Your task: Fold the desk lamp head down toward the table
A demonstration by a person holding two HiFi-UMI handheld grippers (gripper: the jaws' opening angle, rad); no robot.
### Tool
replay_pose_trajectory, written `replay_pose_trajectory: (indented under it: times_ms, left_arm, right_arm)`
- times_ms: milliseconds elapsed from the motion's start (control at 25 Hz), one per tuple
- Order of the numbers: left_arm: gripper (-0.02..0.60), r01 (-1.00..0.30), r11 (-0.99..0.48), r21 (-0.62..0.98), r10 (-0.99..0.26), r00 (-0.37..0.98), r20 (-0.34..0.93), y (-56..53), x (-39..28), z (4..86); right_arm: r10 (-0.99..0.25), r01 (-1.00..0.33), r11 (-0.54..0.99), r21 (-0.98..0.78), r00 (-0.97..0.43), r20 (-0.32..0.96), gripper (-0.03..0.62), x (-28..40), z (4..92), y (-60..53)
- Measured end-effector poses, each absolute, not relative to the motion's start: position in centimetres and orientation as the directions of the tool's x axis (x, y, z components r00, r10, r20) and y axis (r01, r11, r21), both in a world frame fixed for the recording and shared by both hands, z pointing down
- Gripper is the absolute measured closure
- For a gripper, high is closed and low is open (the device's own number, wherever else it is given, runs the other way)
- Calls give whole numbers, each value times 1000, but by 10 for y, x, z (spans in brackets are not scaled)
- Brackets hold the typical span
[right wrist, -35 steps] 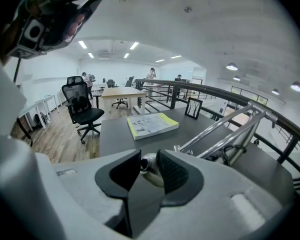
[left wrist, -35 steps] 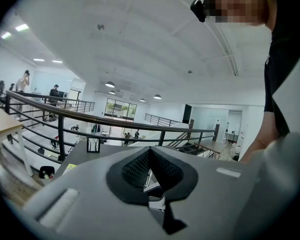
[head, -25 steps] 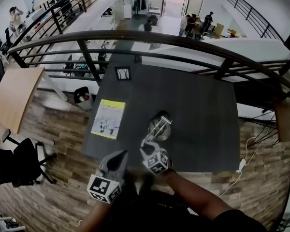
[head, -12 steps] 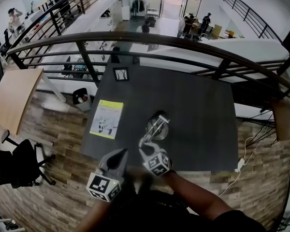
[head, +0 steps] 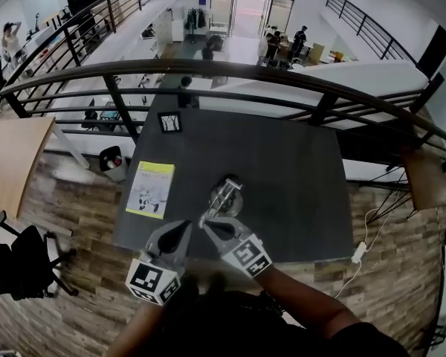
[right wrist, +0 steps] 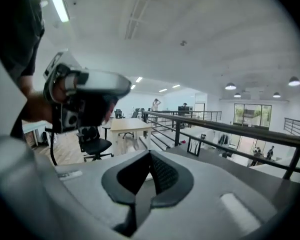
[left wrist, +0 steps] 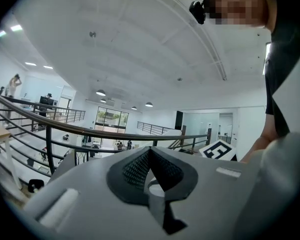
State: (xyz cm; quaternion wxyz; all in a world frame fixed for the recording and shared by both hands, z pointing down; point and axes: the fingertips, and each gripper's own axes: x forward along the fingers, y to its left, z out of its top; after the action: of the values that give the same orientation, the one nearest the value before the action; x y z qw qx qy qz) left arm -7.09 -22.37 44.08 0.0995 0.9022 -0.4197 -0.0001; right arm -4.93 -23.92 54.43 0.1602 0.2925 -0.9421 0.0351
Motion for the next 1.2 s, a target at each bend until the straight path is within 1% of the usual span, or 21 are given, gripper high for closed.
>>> replay_pose_trajectory:
  times_ms: [160,280,400,560,840,1200]
  left_arm:
    - [580,-748,-644,162,-751,658,53,-217,-65,424]
    - [580,-747,-647,155,-753,658,30,-213,-65,410]
    - [580,-742,-654,145,-747,664,30,-209,-69,410]
    - [580,-718,-680,147,-723,690,23,-199,-61,409]
    - [580,-672,-729,129,-677,736,12,-170,-63,399]
    - [580,-665,-734,138,-671,742,1,-110,-93,398]
  right_arm:
    - [-550,-552,833,37,-820,161,591,-41,463,-224]
    - [-554,-553,832,41,-827,100,591,-39,422,-216]
    - [-559,-559,829,29,-825,84,591,-42,408,-213]
    - [-576,-575,817,35,-814,72,591,-34,415,-208]
    - [-612,-614,789,-2,-786,86,591,-39,420,-191]
    - [-641,-646,763,-20,-761,94,591,-60,416,-142]
